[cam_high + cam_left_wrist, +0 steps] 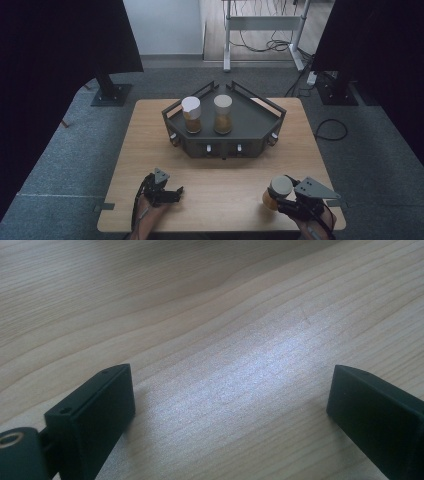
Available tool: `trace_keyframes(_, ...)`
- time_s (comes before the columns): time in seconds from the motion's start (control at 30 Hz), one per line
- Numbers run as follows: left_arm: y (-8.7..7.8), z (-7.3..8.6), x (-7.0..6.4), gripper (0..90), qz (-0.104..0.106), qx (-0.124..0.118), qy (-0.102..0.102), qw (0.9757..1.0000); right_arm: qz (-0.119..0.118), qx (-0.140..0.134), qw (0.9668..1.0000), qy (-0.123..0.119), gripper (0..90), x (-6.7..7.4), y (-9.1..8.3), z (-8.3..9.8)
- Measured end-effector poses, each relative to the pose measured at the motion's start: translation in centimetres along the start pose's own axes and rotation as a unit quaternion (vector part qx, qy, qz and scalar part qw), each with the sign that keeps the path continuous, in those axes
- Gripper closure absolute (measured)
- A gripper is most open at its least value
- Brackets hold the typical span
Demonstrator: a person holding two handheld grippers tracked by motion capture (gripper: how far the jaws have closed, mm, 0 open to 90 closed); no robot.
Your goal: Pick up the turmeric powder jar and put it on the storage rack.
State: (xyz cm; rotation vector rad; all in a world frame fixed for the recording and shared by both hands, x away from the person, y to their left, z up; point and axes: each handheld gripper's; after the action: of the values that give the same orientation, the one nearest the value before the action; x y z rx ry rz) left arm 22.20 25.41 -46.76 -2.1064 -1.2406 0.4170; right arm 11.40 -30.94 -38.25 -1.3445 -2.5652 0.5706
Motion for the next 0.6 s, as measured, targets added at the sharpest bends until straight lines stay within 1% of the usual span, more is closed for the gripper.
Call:
trace_keyframes(0.17, 0.0, 0.0, 0.0, 4.6, 0.000, 0.000, 0.000, 1.0000, 0.004, -0.003, 1.0000, 0.001, 33.3, -0.1, 0.3, -0.7)
trace_keyframes(0.47, 0.0, 0.0, 0.0, 4.6, 0.000, 0.000, 0.001, 1.0000, 0.008, -0.004, 0.9999, -0.006, 33.3, -0.2, 0.9, -2.2)
trace_keyframes(0.6, 0.0, 0.0, 0.0, 4.5, 0.001, 0.000, 0.000, 1.0000, 0.005, -0.005, 1.0000, -0.006, 33.3, -0.3, 1.3, -2.7)
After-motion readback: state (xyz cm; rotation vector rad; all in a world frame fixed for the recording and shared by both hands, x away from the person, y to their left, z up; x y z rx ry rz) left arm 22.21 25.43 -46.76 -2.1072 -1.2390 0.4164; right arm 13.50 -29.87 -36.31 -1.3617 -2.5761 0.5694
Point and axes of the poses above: each handheld gripper's, and its own axes: y roughly forward along the jaws, z roughly out of its underside, x roughly to its left, and after that the axes turned 2 degrees about y, right-handed
